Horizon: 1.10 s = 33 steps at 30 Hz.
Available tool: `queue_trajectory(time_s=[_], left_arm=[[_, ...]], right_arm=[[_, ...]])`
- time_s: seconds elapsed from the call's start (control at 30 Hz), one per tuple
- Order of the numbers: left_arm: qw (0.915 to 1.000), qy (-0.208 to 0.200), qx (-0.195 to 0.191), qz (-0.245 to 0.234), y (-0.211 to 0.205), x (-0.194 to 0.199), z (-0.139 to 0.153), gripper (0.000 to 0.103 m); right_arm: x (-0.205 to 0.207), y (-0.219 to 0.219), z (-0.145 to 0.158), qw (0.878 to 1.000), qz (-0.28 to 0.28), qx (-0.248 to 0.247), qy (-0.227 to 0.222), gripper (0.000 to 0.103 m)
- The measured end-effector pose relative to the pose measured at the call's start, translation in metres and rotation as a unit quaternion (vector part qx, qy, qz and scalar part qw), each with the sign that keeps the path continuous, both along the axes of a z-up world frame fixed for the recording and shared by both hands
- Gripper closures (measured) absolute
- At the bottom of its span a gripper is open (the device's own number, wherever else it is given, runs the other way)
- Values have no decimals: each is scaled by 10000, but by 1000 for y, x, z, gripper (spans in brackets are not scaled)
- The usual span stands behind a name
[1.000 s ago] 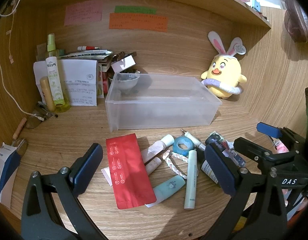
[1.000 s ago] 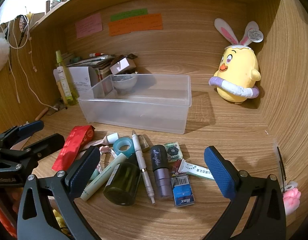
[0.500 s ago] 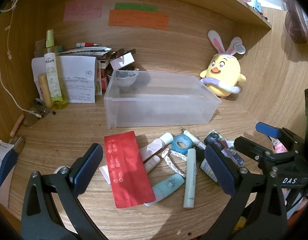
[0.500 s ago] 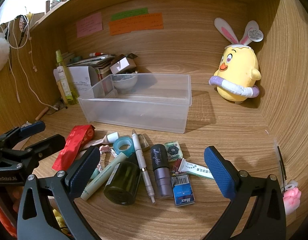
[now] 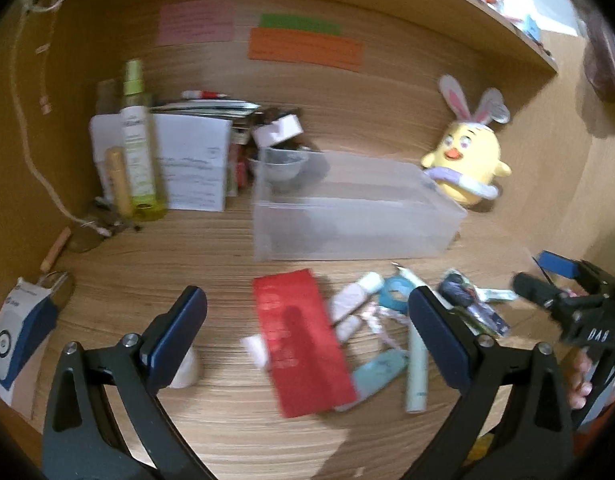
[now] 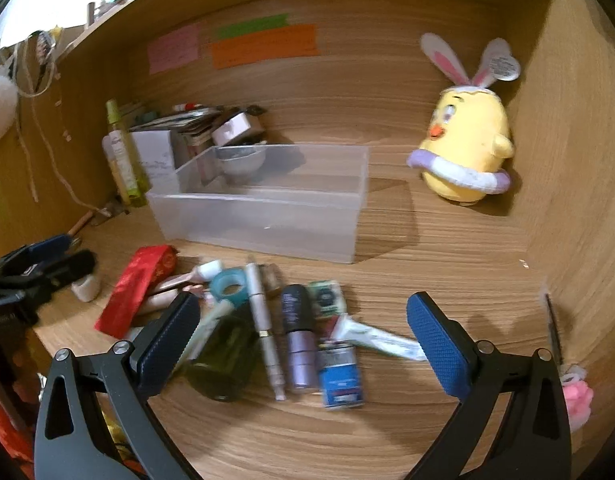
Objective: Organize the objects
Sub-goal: 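Move the left tool toward the tape roll while the right tool approaches the white tube, then grasp the clear tape roll with the left tool while the right grasps the white ointment tube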
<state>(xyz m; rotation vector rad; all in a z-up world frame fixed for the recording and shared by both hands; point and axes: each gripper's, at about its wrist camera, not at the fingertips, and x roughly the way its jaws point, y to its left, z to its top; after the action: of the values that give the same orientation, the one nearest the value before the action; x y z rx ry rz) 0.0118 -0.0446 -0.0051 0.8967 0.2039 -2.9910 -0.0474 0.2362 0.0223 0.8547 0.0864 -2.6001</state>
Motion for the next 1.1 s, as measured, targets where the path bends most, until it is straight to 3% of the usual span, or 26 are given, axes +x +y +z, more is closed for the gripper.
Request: queue_trajectory(time_s=[0.1, 0.3, 0.53, 0.73, 0.8, 0.9, 1.07, 1.1], left_arm=[[9996, -110, 7, 249, -23, 3, -2, 17], [9958, -602, 34, 693, -65, 3, -27, 17], [9911, -1107, 27, 741, -70, -9, -57, 19], [9882, -1295, 40, 816, -73, -18, -69, 37], [9887, -1277, 19, 785, -71, -17, -69, 52], [9888, -1282, -67, 758, -70, -18, -70, 64], [9902, -1231, -33, 658, -67, -18, -67, 64], [9906, -1205, -38, 644, -66, -18, -65, 64]], right_arm=[[-8, 18, 1, 9997, -225, 31, -51, 1], [-26, 53, -7, 9972, -661, 150, -300, 10], [-41, 72, -37, 9938, -715, 366, -764, 18], [-50, 58, -50, 9943, -350, 420, -912, 19], [-51, 50, -53, 9942, -228, 534, -908, 20], [-58, 39, -57, 9927, -24, 670, -1003, 33], [-65, 34, -61, 9907, 103, 878, -1036, 53], [-65, 34, -60, 9907, 99, 864, -1049, 62]])
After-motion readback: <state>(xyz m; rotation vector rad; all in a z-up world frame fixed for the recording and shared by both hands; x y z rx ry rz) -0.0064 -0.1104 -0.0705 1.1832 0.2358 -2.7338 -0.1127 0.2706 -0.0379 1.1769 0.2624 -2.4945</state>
